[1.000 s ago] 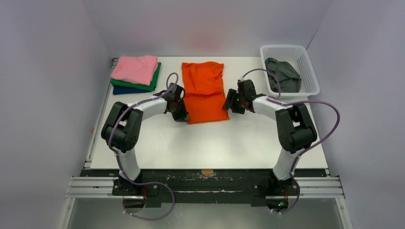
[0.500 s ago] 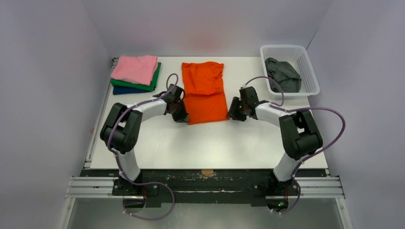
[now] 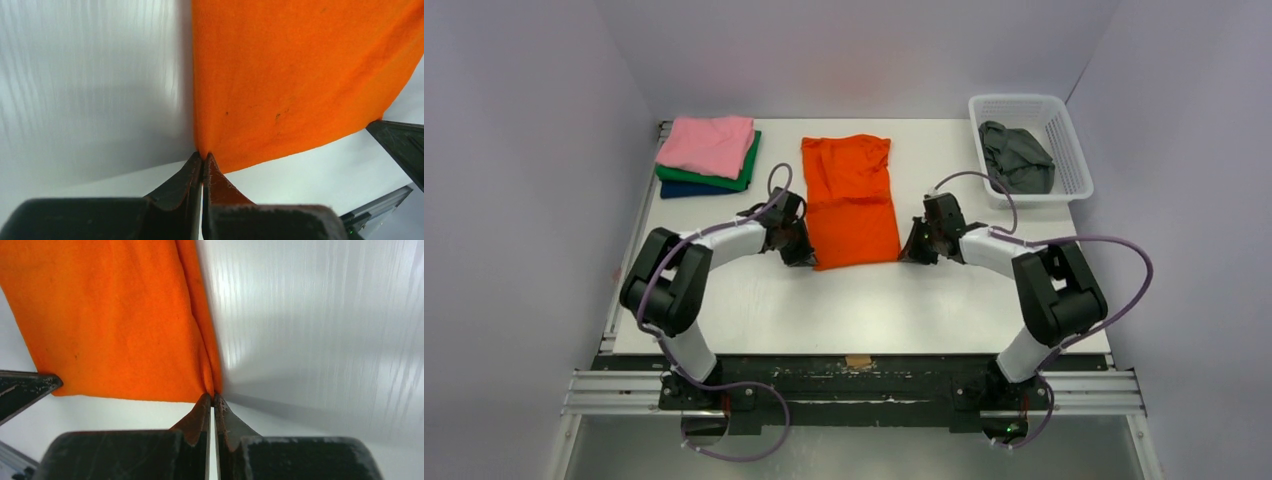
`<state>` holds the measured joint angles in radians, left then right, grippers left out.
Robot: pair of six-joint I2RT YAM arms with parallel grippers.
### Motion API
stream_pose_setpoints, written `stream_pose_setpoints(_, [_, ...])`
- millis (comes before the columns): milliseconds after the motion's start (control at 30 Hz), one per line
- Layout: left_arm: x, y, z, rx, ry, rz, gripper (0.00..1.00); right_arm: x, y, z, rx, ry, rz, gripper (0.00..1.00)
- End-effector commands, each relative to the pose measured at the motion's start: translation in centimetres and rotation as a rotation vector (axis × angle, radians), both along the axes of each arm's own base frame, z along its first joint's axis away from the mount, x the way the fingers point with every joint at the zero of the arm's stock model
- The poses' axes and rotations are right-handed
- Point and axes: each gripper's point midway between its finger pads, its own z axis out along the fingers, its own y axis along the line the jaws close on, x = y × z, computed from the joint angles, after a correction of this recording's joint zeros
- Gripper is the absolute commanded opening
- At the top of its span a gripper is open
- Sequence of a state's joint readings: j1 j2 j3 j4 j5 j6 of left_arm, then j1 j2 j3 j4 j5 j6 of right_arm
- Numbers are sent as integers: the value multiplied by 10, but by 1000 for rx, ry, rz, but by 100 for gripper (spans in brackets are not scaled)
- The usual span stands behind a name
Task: Fold and stack the t-shirts
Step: Grab one side of the 2/3 rectangular tshirt with both arms, then fold the long partially folded tshirt into a neat square
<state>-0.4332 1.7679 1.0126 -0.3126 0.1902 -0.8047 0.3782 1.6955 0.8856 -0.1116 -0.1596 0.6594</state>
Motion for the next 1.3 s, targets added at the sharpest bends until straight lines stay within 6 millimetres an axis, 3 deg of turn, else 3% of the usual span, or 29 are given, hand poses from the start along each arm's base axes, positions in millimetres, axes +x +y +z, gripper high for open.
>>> stream_pose_setpoints(0, [-44,1,28,-13,-21,-26,0,-48,4,32,40,-15,72,0])
stream_pose_setpoints(100, [-73,4,48,2,-63,-35,0,-78,-1,58,51,-47,108,0])
stream_pose_setpoints(167, [-87,5,65,-22,-108,-32,0,-85,-2,83,82,-114,128,0])
stream_pose_setpoints(300, [-95,8,108,-96,-225,-29,0,-74,-6,134,100,-288,107,0])
stream_pose_setpoints(433, [-84,10,148,-88,-328,-57,0,-56,10,175,198,-392,101,0])
stream_pose_setpoints(533, [-65,9,159,-52,-328,-61,0,-32,8,190,187,-412,19,0])
stream_pose_setpoints(733, [-6,19,162,-100,-307,1,0,16,8,209,160,-472,-66,0])
stream_pose_setpoints(900, [38,17,168,-98,-299,-15,0,59,4,209,109,-506,-83,0])
stream_pose_setpoints(1267, [118,40,143,-46,-226,72,0,157,13,192,111,-505,-66,0])
